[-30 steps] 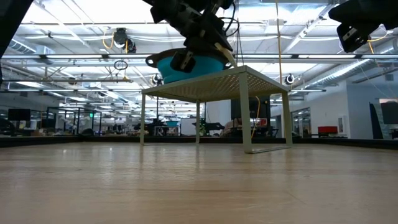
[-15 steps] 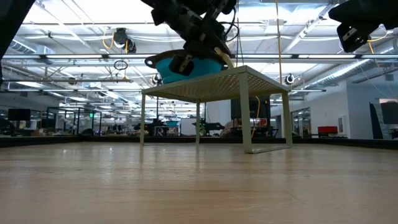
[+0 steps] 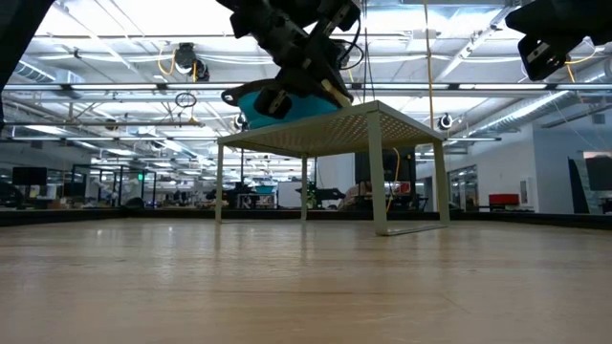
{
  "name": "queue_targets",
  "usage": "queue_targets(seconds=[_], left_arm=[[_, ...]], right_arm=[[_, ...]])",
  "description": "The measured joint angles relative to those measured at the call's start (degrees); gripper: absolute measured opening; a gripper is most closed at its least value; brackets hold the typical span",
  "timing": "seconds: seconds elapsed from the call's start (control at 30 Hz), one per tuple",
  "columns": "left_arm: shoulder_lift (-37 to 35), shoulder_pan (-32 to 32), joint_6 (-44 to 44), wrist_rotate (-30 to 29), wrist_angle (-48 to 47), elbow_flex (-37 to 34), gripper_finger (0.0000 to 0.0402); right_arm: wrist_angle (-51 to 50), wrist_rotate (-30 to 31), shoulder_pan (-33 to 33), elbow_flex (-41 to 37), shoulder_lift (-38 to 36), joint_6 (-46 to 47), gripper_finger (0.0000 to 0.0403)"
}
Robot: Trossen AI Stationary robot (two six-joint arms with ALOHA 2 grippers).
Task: Pick & Place Fruit
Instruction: Put the knife on the shelf
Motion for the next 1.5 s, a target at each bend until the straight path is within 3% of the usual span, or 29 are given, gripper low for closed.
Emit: queue_targets(seconds=[0.7,1.2,1.5], left_arm=[[0.0,0.7,3.2,-0.4,-1.1,0.0,0.0049],[0.0,1.4,2.8,0.3,-2.2,0.0,0.0145],[-2.0,2.2,2.6,-0.6,-7.1,0.0,0.0152]], right_arm=[[0.2,0.0,0.0,0.0,0.0,0.0,0.0000],[0.2,0.0,0.0,0.0,0.0,0.0,0.0000],[0.2,0.0,0.0,0.0,0.0,0.0,0.0000]])
